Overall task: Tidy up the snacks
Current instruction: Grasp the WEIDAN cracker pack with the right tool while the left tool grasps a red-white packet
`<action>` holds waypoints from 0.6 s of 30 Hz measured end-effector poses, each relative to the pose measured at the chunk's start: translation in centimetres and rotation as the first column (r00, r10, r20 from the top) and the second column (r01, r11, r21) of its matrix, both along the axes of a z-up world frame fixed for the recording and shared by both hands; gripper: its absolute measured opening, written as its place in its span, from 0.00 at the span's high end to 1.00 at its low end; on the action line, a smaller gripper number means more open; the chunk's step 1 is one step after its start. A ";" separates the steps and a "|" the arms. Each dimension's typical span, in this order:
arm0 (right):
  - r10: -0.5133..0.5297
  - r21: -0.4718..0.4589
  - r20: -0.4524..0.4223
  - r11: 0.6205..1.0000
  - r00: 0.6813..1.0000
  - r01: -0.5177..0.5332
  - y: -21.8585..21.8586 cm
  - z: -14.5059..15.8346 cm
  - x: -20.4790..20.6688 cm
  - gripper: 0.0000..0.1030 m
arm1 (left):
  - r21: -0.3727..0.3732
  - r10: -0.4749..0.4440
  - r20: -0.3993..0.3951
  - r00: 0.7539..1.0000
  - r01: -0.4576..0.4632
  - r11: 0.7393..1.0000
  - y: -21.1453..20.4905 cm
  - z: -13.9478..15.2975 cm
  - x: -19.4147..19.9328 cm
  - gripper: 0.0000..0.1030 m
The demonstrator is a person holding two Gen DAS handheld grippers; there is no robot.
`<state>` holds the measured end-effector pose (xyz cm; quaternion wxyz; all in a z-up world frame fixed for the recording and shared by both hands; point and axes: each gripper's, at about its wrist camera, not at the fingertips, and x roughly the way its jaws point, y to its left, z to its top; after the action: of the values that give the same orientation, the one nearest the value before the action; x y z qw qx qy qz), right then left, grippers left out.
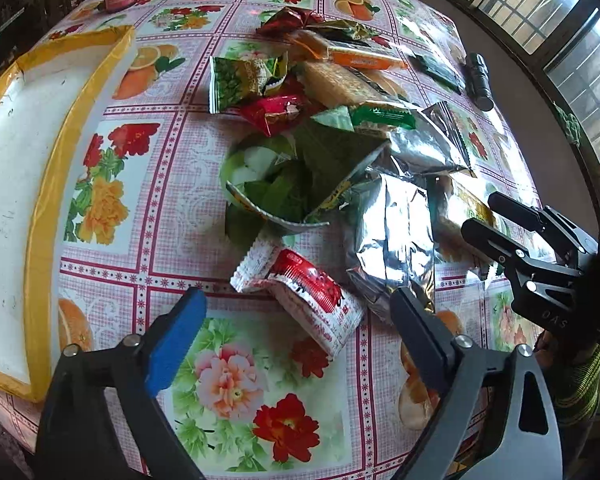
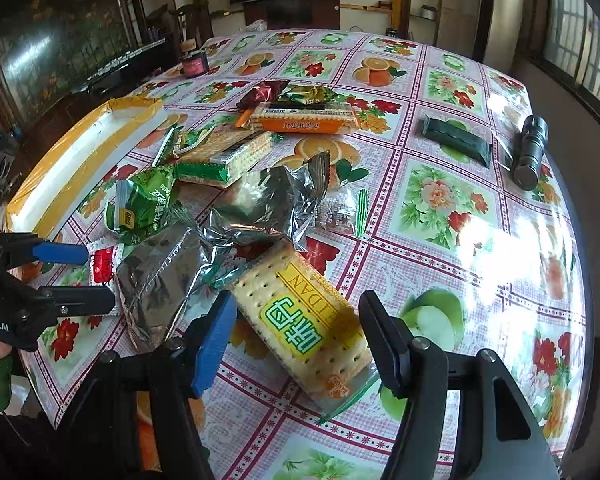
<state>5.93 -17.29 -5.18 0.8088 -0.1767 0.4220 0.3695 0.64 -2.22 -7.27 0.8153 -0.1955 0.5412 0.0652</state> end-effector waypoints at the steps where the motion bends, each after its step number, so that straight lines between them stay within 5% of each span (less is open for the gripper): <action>1: 0.012 -0.007 -0.001 1.000 1.000 -0.012 0.1 -0.1 0.1 0.38 | 0.012 -0.004 -0.002 1.000 0.004 1.000 -0.2 0.0 0.1 0.15; 6: 0.086 -0.114 -0.001 0.990 0.996 -0.086 1.7 -1.7 0.4 0.28 | 0.043 -0.020 -0.006 1.000 0.021 0.999 -0.6 0.0 0.4 0.19; 8: 0.103 -0.108 -0.024 0.989 0.994 -0.105 1.8 -1.9 0.2 0.28 | 0.084 -0.028 -0.004 1.000 0.028 0.996 -0.4 0.2 0.4 0.49; 10: 0.117 -0.119 -0.022 0.986 0.993 -0.119 1.8 -1.9 -0.6 0.31 | 0.063 -0.032 0.007 0.999 0.031 0.998 0.4 0.3 0.1 0.55; 13: 0.123 -0.084 -0.043 0.988 0.991 -0.127 1.2 -1.7 -1.5 0.36 | -0.006 -0.017 0.018 1.000 0.017 1.000 1.9 0.3 -0.2 0.58; 18: 0.110 -0.068 -0.041 0.991 0.993 -0.113 1.0 -1.7 -2.3 0.42 | -0.017 -0.017 0.003 1.000 0.017 1.000 1.7 0.3 0.4 0.56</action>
<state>3.62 -16.27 -6.86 0.7723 -0.2213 0.4390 0.4024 1.01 -0.52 -6.95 0.8147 -0.1979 0.5424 0.0532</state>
